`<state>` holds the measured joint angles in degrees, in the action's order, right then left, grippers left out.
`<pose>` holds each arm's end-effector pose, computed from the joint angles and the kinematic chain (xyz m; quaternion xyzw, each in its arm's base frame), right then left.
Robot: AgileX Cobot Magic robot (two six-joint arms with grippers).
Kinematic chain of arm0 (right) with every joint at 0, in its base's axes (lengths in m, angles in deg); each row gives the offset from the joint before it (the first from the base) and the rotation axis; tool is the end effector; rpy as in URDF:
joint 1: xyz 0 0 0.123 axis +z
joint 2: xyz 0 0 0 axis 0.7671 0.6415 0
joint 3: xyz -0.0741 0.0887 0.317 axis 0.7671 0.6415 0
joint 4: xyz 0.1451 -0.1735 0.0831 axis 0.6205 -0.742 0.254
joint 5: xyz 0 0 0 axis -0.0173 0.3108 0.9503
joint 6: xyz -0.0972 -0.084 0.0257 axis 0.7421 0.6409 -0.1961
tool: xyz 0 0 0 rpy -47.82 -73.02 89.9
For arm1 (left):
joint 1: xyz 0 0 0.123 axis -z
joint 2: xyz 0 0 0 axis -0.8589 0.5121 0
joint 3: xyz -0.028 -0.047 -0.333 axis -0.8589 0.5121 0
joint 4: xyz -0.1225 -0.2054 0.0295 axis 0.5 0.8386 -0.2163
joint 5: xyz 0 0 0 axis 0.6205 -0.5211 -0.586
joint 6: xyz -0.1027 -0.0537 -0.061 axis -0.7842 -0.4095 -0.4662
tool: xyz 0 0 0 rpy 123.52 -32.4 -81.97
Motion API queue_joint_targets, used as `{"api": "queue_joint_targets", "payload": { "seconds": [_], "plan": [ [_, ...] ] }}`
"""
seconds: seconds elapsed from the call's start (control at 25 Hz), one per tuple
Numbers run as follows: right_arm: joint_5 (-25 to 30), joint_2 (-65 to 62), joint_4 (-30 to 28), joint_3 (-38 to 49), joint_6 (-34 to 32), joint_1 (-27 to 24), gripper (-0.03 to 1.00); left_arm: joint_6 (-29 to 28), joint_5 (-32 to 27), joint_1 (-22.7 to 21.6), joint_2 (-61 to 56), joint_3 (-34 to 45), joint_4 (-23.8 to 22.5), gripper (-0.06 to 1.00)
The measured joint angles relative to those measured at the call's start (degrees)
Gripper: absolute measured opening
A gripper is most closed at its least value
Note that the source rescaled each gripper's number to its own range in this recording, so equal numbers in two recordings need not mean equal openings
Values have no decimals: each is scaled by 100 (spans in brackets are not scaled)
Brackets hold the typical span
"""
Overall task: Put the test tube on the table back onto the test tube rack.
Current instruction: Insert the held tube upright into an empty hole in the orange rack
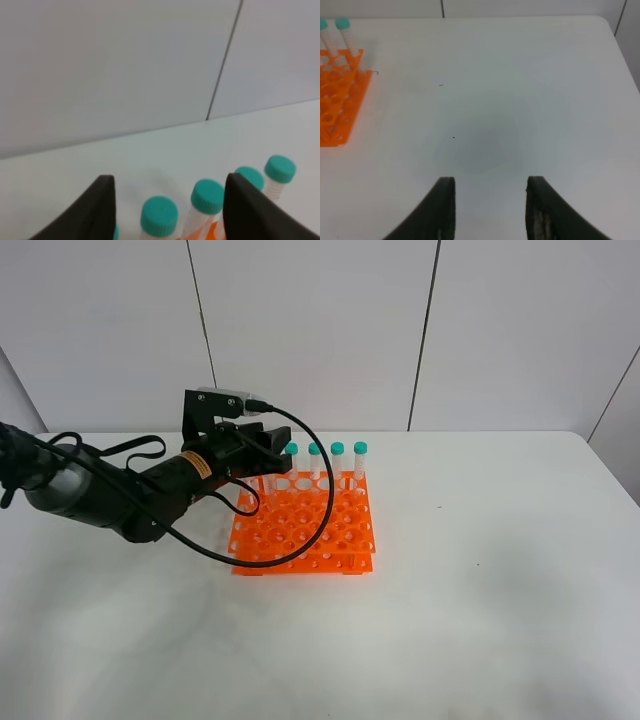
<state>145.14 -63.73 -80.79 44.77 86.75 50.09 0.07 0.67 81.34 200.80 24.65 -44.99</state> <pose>-0.0300 -0.0029 0.2560 0.0131 0.8441 -0.0052 0.5360 0.4071 -0.1812 0.2079 0.1406 0.7350 -0.2014 0.6320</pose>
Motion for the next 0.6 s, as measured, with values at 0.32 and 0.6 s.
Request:
{"api": "queue_joint_targets", "payload": {
  "seconds": [0.32, 0.6],
  "plan": [
    [0, 0, 0, 0, 0, 0, 40, 53, -481, -268, -675, 4, -253, 38],
    [0, 0, 0, 0, 0, 0, 40, -136, -1519, -664, -1218, 4, -309, 38]
  ]
}}
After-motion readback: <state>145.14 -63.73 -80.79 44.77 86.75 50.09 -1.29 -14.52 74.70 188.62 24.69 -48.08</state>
